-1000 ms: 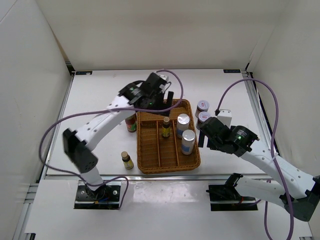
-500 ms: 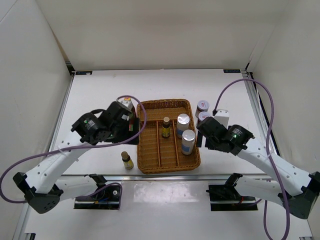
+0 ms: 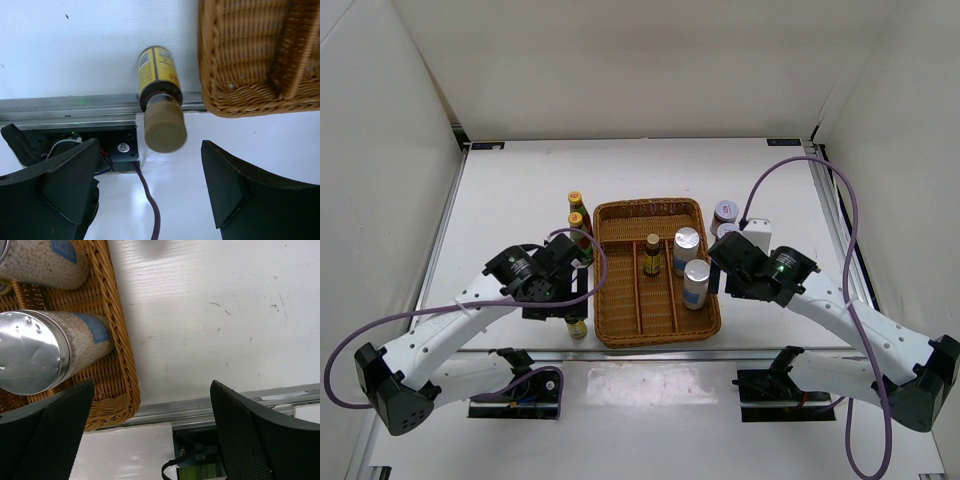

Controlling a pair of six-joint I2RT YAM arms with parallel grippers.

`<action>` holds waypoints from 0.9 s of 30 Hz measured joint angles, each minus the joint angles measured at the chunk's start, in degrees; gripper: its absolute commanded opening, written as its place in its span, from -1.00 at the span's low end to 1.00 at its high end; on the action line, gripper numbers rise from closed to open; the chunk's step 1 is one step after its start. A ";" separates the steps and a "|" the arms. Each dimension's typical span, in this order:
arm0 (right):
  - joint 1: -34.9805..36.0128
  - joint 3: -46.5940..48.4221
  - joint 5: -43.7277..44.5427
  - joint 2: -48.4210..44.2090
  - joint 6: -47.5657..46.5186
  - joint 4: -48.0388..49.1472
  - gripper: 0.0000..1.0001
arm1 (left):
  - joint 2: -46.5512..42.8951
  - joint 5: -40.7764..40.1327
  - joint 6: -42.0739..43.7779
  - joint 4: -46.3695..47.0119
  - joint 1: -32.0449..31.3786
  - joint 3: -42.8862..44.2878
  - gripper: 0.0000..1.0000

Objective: Organize the condiment bottles

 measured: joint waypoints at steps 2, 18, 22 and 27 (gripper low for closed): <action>0.00 0.00 -0.13 0.07 -0.09 0.17 0.99 | -0.02 0.24 -0.33 0.52 0.00 -1.88 0.77; 0.00 0.02 -0.61 0.46 -0.37 0.37 0.99 | 2.49 0.94 -0.26 7.87 0.00 -3.65 0.28; 0.00 0.02 -0.61 0.46 -0.39 0.37 0.99 | 2.69 1.25 -0.02 8.07 0.00 -3.67 -0.05; 0.00 0.02 -0.61 0.46 -0.46 0.37 0.99 | 2.29 1.66 0.22 8.24 0.00 -4.02 -0.39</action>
